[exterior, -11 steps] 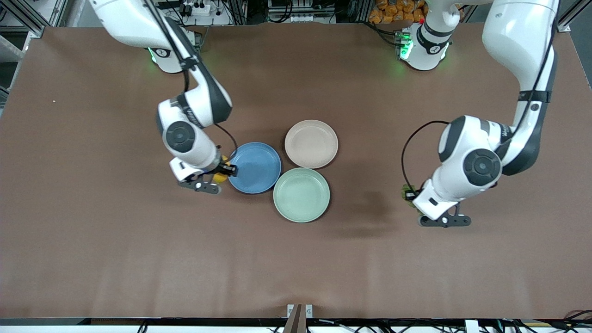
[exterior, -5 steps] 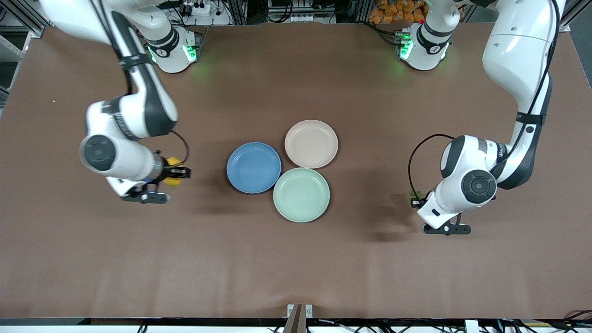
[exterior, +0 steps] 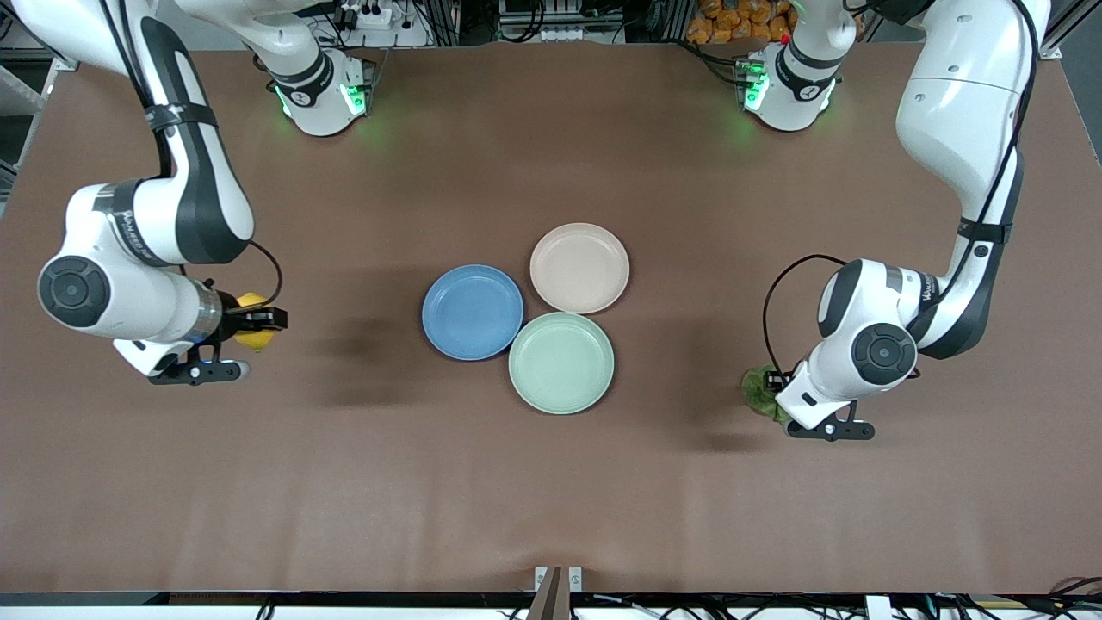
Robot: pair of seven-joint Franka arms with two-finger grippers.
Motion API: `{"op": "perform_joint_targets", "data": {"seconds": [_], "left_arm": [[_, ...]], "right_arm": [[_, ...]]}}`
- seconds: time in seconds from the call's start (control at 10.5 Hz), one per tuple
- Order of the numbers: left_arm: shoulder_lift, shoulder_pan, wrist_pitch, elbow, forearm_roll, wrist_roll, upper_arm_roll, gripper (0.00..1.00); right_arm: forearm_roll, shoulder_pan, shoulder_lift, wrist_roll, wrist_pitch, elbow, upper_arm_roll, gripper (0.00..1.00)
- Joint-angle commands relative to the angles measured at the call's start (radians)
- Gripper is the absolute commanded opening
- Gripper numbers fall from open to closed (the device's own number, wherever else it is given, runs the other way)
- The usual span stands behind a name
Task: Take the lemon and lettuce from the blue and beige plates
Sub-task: 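Carry the lettuce and lemon away from the plates with both grippers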
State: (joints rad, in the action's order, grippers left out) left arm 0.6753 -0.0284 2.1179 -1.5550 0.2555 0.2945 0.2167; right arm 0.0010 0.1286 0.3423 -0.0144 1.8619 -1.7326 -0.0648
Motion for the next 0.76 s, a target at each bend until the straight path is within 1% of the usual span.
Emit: {"op": "perform_joint_targets", "data": {"seconds": [0.0,0.19,0.38,0.47,0.66], "left_arm": [[-0.014,-0.007,-0.001,0.007,0.016,0.011,0.009,1.00],[-0.040,-0.008,-0.004,-0.003,0.013,0.070,0.021,1.00],[-0.074,0.002,-0.033,-0.016,0.011,0.121,0.067,1.00],[-0.088,0.005,-0.045,-0.022,0.011,0.141,0.075,1.00],[-0.152,0.004,-0.047,-0.107,-0.010,0.132,0.073,1.00]], "right_arm": [[-0.051,-0.024,-0.019,-0.050,-0.006,-0.015,0.010,0.29],[-0.055,-0.035,-0.017,-0.064,0.013,-0.033,0.010,0.29],[-0.055,-0.055,-0.035,-0.065,0.116,-0.118,0.010,0.29],[-0.056,-0.056,-0.049,-0.068,0.159,-0.163,0.010,0.29],[-0.055,-0.057,-0.065,-0.068,0.222,-0.223,0.010,0.29]]}}
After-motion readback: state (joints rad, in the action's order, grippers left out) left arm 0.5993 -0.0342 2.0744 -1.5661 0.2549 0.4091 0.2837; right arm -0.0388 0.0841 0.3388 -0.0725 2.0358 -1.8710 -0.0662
